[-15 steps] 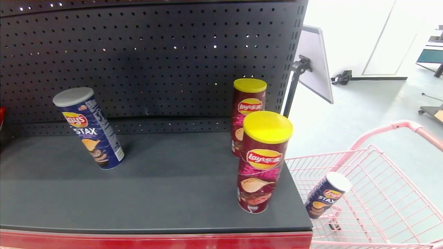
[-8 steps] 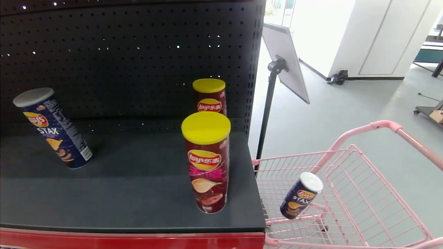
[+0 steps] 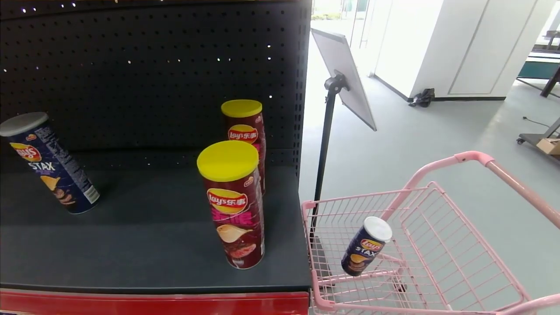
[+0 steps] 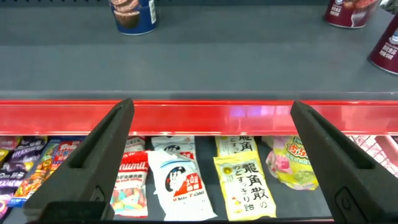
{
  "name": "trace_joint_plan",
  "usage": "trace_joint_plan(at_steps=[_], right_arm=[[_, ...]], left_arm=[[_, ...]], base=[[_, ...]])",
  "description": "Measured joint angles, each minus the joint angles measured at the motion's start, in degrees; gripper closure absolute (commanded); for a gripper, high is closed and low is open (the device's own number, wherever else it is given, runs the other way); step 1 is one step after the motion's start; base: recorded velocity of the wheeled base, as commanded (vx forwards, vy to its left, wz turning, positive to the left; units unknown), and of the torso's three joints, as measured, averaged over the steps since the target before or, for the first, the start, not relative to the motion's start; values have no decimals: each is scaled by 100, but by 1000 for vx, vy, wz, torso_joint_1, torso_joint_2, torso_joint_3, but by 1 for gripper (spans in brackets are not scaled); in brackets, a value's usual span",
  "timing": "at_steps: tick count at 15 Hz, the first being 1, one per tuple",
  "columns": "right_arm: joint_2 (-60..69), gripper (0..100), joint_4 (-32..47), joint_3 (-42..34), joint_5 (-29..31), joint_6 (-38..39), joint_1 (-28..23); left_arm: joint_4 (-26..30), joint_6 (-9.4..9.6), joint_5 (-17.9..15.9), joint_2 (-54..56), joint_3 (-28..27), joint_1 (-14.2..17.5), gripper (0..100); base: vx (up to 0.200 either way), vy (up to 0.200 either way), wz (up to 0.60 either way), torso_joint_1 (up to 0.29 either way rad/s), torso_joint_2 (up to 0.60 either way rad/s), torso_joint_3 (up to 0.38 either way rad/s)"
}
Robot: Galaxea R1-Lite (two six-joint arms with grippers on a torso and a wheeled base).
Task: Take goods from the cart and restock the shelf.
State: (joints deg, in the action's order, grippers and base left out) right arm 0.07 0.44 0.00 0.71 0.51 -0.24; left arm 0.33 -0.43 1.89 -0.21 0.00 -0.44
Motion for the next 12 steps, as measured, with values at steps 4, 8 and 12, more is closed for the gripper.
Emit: trace_joint_plan(at_steps=[4,8,12], right_arm=[[0,0,0,0,0,0,6],[0,0,0,0,0,2,6],[0,0,0,0,-2,2,6]], left_arm=[[0,0,2,0,-2,0,0],[2,0,2,0,0,0,0],[0,0,2,0,0,0,0]], base=[[0,0,0,-46,98,52],[0,0,0,-144,361,203],[0,0,0,-181,428,248]])
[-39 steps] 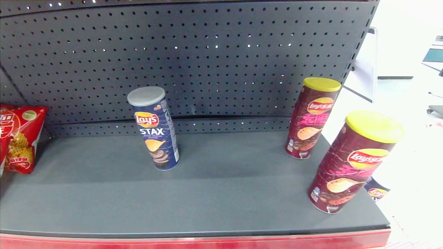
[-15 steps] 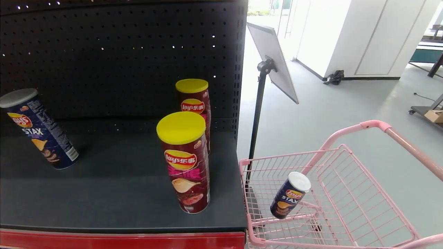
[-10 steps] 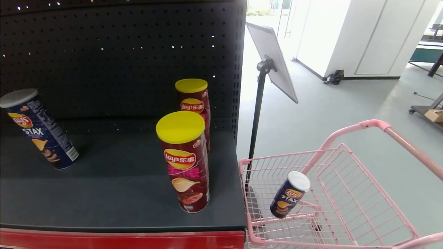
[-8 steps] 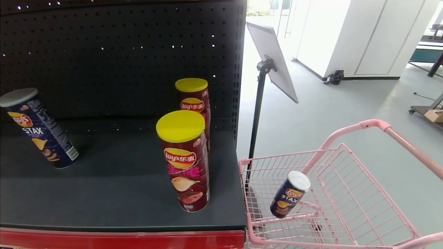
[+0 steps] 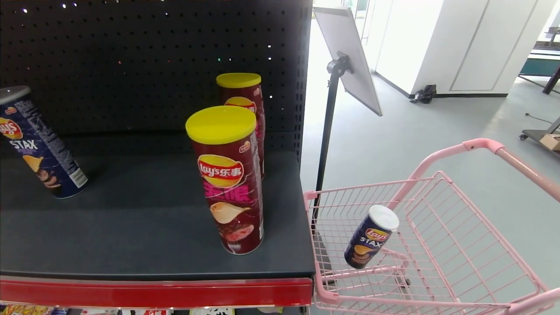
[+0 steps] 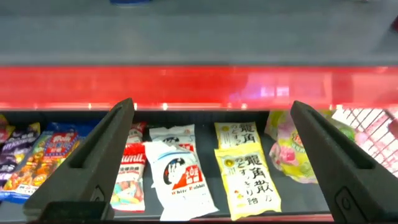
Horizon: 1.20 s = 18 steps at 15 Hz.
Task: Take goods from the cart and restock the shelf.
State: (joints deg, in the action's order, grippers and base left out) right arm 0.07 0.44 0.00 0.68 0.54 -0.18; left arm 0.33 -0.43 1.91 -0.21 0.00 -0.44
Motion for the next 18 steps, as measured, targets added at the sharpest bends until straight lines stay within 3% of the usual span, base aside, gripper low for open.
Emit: trace_joint_plan(at_steps=[12,18], right_arm=[[0,0,0,0,2,6,-2],[0,0,0,0,0,9,0]], left_arm=[[7,0,-2,0,0,0,0],[0,0,0,0,0,0,0]], base=[[0,0,0,-198,523,323],[0,0,0,-22,74,49]])
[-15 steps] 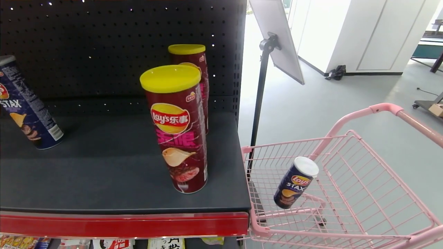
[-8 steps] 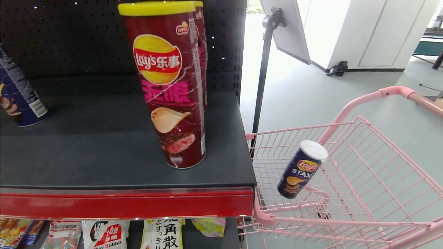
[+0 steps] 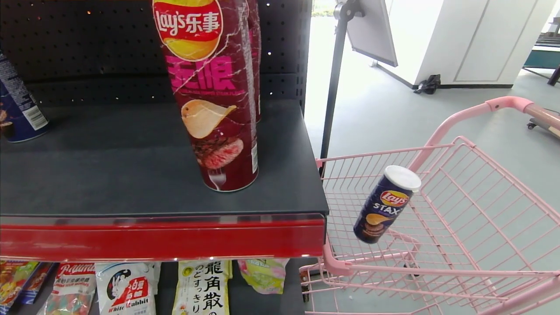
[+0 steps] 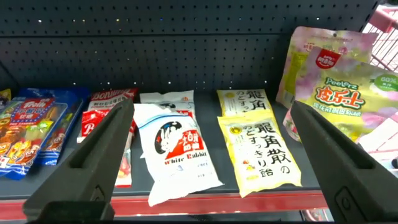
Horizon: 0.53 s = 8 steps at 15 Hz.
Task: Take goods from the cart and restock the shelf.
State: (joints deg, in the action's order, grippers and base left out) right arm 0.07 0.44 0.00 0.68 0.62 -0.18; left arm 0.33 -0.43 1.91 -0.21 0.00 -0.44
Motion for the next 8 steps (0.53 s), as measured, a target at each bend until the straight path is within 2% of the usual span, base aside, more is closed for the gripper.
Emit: trace_joint_plan(at_steps=[8], right_arm=[[0,0,-23,0,-93,-80,0]], left_arm=[[-17,-9,0,0,-5,0,0]], base=[[0,0,0,0,0,0]])
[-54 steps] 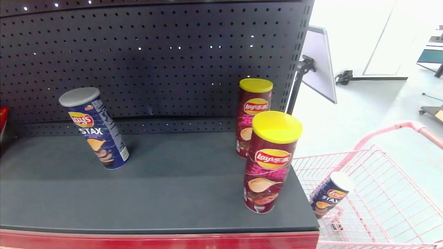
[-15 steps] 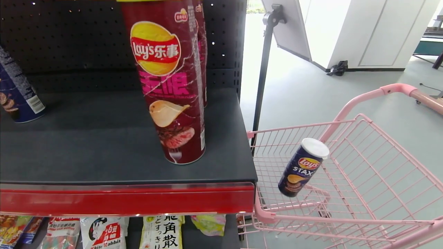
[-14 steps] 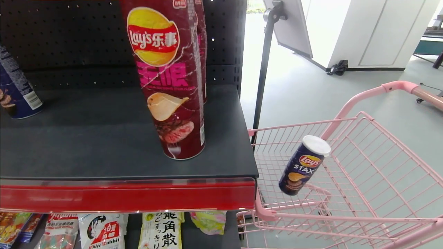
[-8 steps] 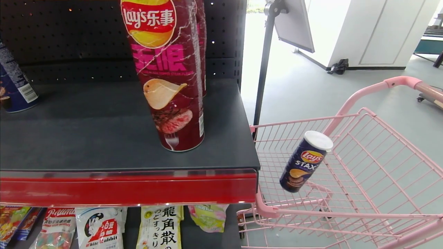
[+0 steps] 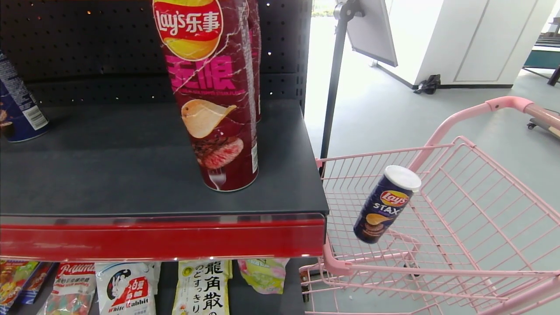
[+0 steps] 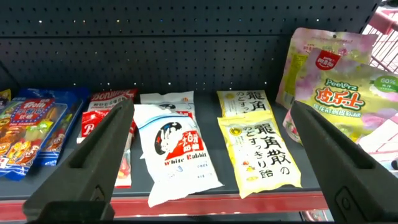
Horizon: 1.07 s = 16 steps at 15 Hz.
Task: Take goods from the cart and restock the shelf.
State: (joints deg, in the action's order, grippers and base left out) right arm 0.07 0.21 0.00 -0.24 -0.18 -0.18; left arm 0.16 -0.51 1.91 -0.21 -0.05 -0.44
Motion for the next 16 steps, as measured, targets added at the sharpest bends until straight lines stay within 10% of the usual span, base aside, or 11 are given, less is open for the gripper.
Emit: trace_joint_plan(at_steps=[5,10,16], right_arm=[[0,0,-43,33,-585,-338,0],[-867,0,230,1631,-1289,179,93],[-4178,0,-2562,2649,-1604,877,536]], left_arm=[[0,0,-2,0,-5,0,0],[2,-2,0,0,-5,0,0],[2,-4,-2,0,-5,0,0]], base=[[0,0,0,0,0,0],[0,0,0,0,0,0],[0,0,0,0,0,0]])
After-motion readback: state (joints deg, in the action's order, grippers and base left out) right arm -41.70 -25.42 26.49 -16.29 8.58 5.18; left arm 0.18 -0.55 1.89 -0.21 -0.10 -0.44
